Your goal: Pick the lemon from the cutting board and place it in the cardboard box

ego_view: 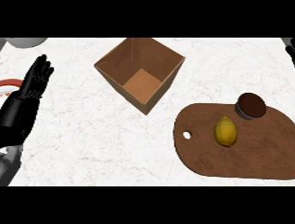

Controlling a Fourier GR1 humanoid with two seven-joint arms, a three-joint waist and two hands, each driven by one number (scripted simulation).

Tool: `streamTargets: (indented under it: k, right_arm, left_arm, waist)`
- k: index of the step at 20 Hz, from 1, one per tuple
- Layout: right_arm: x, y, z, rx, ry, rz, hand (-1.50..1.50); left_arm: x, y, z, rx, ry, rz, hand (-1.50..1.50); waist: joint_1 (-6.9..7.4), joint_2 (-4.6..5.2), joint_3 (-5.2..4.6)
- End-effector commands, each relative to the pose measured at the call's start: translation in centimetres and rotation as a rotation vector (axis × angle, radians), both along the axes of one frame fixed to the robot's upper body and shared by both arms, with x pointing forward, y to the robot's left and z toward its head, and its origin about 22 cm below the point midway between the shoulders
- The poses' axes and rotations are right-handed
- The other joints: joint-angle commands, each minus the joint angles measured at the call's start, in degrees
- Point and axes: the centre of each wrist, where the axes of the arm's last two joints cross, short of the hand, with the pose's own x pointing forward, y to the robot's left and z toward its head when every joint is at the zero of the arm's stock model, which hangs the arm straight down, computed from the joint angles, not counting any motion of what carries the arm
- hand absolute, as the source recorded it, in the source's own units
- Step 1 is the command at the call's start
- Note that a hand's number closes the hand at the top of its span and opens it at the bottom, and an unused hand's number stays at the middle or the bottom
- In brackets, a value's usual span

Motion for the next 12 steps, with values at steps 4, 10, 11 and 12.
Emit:
streamTargets:
  k: [4, 10, 11, 12]
  right_arm:
    - [-4.2, -2.9, 6.3, 0.025, -0.137, -0.202, -1.50]
    - [-8.6, -6.4, 4.5, -0.225, 0.016, -0.405, -1.50]
    - [-9.4, -5.9, 2.6, -0.251, -0.008, -0.396, -1.50]
    - [-9.8, -7.7, 2.8, -0.303, -0.002, -0.378, -1.50]
  left_arm:
    - [0.6, -0.2, 0.4, 0.117, 0.054, -0.038, 0.00]
    - [-0.4, 0.6, -3.9, 0.130, 0.151, -0.098, 0.00]
    - [-1.4, 0.5, -4.2, 0.133, 0.136, -0.123, 0.00]
    - [0.0, 0.2, -2.0, 0.147, 0.125, -0.120, 0.00]
  waist:
    - [-0.90, -0.10, -0.01]
    - [-1.15, 0.14, -0.01]
    - [-0.22, 0.16, 0.02]
    - [-0.25, 0.17, 0.06]
